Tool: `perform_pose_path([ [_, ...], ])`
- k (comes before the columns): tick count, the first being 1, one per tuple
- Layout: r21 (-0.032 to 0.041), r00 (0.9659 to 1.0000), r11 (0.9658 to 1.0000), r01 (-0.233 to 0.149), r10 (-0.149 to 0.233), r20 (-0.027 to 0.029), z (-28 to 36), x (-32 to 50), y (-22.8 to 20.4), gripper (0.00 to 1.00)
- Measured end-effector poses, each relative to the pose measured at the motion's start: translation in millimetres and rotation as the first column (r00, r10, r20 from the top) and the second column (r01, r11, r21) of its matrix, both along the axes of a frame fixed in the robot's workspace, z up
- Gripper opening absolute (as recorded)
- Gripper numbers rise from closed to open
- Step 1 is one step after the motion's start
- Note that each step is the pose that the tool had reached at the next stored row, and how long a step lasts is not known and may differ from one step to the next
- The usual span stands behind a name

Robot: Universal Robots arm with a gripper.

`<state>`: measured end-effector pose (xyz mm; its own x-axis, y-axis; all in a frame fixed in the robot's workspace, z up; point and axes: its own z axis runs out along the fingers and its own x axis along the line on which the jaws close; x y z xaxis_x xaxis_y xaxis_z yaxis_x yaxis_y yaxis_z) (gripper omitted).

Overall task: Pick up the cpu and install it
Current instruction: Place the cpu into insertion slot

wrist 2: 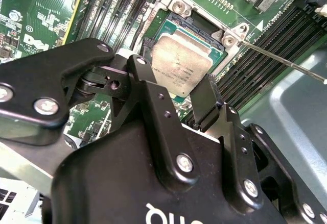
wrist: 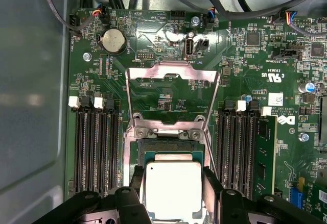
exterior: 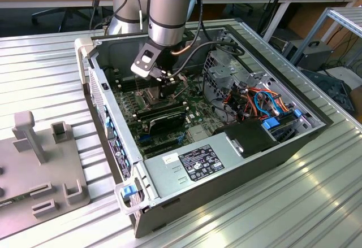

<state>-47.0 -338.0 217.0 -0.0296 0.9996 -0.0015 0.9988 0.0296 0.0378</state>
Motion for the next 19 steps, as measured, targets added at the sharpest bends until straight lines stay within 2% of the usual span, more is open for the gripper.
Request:
perform_pose_path([
  [19, -0.0001, 1.0, 1.0, 0.0, 0.0, -0.001, -11.5, 1.8, 0.0, 0.55],
])
